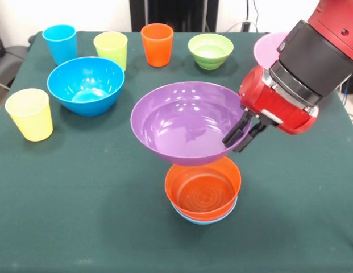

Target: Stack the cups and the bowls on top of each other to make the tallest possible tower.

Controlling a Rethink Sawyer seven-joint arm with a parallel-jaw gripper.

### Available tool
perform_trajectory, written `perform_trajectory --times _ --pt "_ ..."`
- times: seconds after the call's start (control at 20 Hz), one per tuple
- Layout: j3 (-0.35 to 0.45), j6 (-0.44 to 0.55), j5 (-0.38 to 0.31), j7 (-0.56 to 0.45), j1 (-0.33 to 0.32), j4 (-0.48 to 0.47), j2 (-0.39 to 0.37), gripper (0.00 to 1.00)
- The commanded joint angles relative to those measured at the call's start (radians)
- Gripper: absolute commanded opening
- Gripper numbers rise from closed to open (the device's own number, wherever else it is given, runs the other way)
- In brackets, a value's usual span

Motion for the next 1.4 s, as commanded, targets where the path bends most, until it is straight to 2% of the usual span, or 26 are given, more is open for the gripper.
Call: perform_trajectory --times 0.05,0.65,1.0,1.4 --pt "0.100 0.167 0.028 0.019 -0.044 -0.164 0.042 0.00" --pt "0.046 0.245 0.067 0.070 -0.073 -0.336 0.136 0.00" --pt "0.030 0.252 0.073 0.066 -0.084 -0.369 0.149 0.00" --pt "0.032 0.242 0.071 0.044 -0.091 -0.360 0.140 0.00"
